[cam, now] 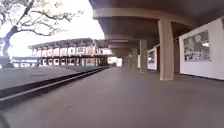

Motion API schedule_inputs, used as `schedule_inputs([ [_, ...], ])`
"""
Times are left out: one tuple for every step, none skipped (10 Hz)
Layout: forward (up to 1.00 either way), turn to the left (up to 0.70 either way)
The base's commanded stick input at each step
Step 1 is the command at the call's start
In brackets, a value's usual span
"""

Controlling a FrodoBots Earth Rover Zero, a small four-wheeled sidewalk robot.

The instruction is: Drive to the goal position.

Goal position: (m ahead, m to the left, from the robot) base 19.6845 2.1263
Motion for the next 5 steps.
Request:
schedule_inputs([
  [0.7,0.0],
  [0.7,0.0],
  [0.7,0.0],
  [0.7,0.0],
  [0.7,0.0],
])
